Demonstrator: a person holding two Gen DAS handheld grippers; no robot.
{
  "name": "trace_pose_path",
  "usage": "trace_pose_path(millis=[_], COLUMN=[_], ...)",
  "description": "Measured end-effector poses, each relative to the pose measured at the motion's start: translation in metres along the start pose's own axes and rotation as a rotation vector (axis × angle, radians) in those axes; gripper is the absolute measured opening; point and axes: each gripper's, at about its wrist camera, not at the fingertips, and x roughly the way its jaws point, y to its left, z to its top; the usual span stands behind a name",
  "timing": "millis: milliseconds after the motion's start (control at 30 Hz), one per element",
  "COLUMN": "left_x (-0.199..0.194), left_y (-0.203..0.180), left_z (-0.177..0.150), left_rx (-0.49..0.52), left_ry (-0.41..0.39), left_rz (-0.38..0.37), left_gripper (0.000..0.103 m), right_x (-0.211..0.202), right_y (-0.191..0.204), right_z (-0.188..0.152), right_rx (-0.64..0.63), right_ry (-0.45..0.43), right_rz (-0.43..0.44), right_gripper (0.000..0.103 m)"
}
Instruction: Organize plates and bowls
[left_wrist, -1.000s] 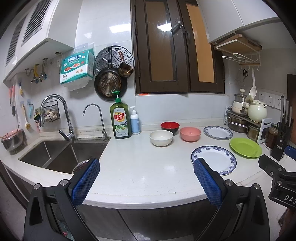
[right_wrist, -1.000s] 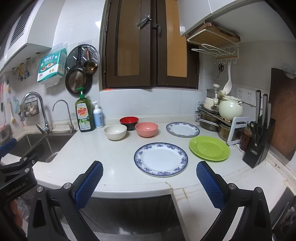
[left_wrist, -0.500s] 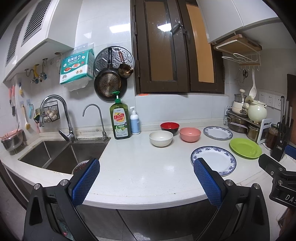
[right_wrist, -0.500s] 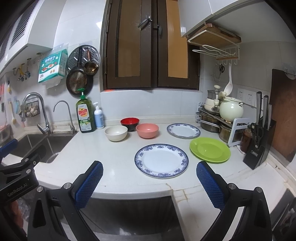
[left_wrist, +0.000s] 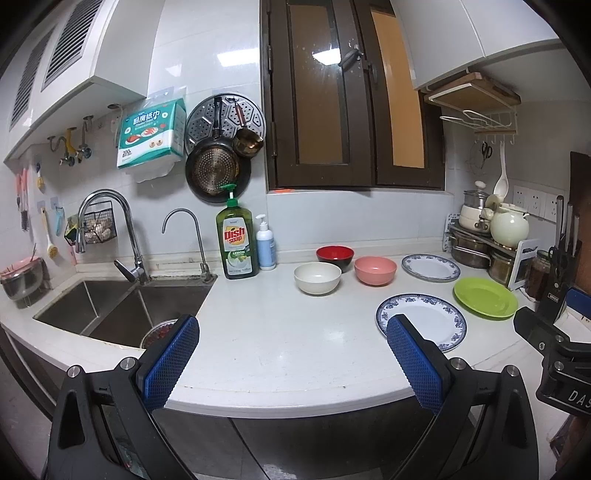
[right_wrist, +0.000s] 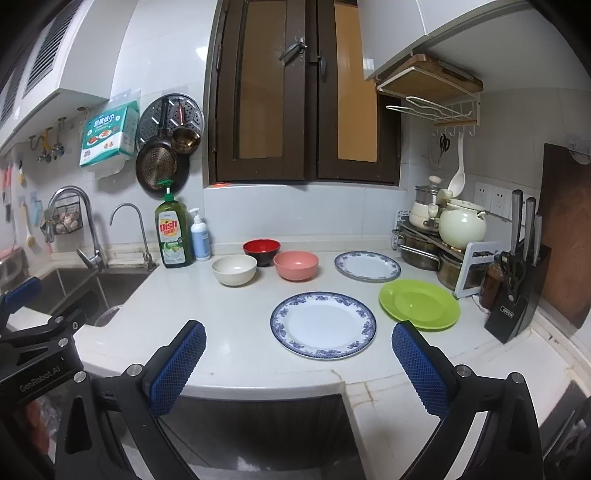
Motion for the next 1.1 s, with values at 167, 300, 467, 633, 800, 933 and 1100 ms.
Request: trace_pose_path(millis=[167, 300, 467, 633, 800, 933, 1100], left_x=[0.000, 0.000, 0.000, 0.001, 0.002, 0.006, 0.017], left_y=[0.000, 0.000, 0.000, 0.000, 0.000, 0.004, 0.013], left_z=[0.000, -0.001, -0.001, 0.000, 0.000, 0.001, 0.000], left_rx=[-0.001, 0.000, -0.001, -0.002, -0.003, -0.005, 0.003], left_ry=[0.000, -0.001, -0.002, -0.002, 0.001, 0.009, 0.018], left_rz=[-0.003, -0.004, -0.004, -0.005, -0.006, -0.006, -0.008], left_gripper=[0.103, 0.103, 0.103, 0.103, 0.103, 0.103, 0.103], right_x=[-0.001, -0.002, -0.002, 0.000, 0.001, 0.005, 0.013], right_y=[0.000, 0.001, 0.002, 0.004, 0.004, 0.009, 0.016], right_z=[0.001, 0.002, 0.003, 0.005, 0.006, 0.007, 0.008], right_rx=[-0.002, -0.007, -0.007, -0.005, -0.006, -0.010, -0.011], right_ry=[0.004, 0.003, 0.008, 0.012, 0.013, 0.020, 0.029], right_rz=[0.003, 0.003, 0.006, 0.009, 0.010, 0.007, 0.004], right_gripper=[0.102, 0.102, 0.102, 0.102, 0.102, 0.102, 0.102])
